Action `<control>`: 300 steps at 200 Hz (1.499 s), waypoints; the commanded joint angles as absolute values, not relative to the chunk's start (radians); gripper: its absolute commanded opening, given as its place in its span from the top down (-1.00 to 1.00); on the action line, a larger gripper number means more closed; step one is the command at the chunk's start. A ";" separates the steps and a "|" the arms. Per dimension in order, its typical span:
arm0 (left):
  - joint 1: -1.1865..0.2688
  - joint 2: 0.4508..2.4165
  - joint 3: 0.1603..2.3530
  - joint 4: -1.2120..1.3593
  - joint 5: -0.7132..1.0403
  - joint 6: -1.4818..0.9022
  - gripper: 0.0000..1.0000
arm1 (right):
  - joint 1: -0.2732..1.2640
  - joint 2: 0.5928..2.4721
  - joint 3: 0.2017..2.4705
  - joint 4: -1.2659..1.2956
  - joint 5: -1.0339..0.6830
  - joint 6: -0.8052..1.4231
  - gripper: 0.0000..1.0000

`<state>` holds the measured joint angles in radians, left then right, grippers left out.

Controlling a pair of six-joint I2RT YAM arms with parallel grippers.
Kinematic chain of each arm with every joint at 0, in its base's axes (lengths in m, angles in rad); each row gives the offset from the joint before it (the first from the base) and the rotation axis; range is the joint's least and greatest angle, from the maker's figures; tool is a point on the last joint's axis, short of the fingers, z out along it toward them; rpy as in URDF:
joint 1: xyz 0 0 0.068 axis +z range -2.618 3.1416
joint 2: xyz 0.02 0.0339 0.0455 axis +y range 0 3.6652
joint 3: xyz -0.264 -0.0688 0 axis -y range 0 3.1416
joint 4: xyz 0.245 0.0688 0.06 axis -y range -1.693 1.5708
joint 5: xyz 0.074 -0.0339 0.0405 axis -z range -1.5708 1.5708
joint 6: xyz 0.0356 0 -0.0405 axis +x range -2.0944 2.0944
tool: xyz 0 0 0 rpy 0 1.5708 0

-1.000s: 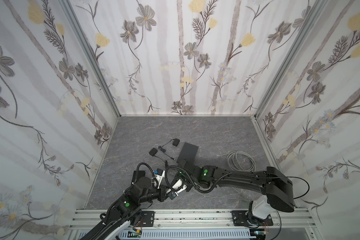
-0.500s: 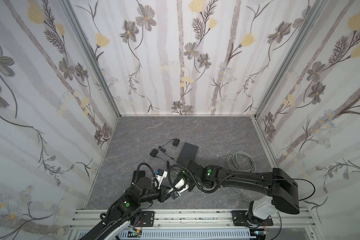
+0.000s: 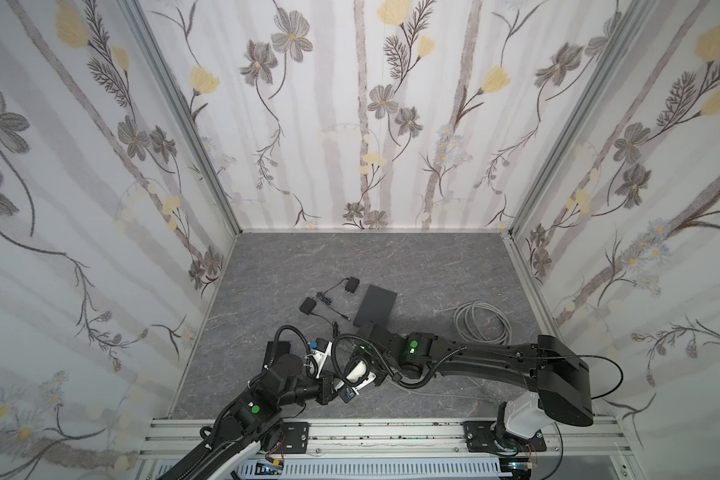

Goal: Insert the plug into the switch port

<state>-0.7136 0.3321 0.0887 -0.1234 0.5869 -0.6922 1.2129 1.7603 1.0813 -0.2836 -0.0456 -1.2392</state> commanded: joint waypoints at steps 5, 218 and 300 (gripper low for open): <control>-0.715 0.331 0.092 -0.090 0.597 -0.701 1.00 | 1.213 1.765 1.089 -0.287 -0.041 -1.243 0.78; -0.534 1.070 0.872 -1.243 -0.559 -1.024 -1.00 | 1.117 1.473 0.545 0.517 -0.148 -0.637 0.97; -0.342 0.992 0.564 -0.666 -0.317 -0.755 -1.00 | 1.121 1.385 0.496 0.557 -0.157 -0.618 0.93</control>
